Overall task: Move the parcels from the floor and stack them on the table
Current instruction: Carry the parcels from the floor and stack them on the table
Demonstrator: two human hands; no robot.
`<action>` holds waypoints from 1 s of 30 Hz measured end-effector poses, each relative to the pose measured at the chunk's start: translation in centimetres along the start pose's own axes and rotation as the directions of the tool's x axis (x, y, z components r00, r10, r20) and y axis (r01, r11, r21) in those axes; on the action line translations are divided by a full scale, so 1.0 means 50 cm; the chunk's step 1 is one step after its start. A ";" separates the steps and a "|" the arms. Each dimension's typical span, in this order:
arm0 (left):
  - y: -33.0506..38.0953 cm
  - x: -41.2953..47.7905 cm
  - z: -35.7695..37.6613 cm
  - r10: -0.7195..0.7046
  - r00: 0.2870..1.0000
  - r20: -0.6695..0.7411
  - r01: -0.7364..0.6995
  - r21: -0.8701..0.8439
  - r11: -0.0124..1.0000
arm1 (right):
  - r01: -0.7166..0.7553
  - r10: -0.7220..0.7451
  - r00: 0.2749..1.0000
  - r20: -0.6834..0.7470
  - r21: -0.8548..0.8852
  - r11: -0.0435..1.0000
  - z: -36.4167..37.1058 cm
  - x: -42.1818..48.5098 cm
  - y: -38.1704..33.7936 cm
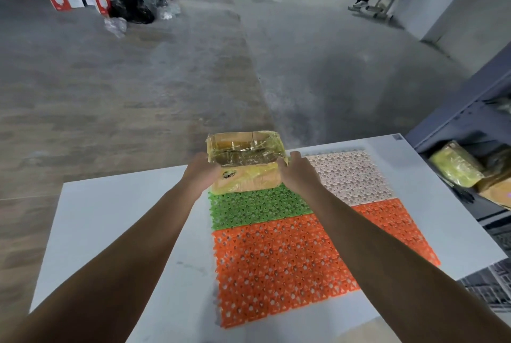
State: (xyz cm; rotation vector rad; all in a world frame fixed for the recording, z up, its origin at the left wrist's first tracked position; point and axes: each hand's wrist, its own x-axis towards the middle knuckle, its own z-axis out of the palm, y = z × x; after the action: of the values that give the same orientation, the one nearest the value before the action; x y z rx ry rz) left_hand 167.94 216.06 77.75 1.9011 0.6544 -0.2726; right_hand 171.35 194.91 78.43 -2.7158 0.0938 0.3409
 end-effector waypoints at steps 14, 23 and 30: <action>-0.036 -0.206 -0.014 -0.003 0.970 -0.242 -0.016 -0.075 0.997 | 0.333 -0.367 0.921 0.127 0.227 0.915 -0.014 -0.166 -0.069; -0.200 -0.526 0.030 -0.156 0.804 -0.573 0.069 -0.170 0.983 | 0.437 -0.595 0.696 0.403 0.419 0.796 0.100 -0.344 -0.058; -0.380 -0.806 0.029 -0.373 0.566 -0.735 0.201 -0.316 0.927 | 0.474 -0.690 0.417 0.592 0.506 0.721 0.190 -0.623 -0.075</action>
State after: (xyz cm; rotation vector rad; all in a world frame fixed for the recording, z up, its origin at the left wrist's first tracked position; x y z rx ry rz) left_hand 124.32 207.61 81.31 1.6471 1.5458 0.4734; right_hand 139.50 202.65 79.23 -1.9248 -0.9803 1.1044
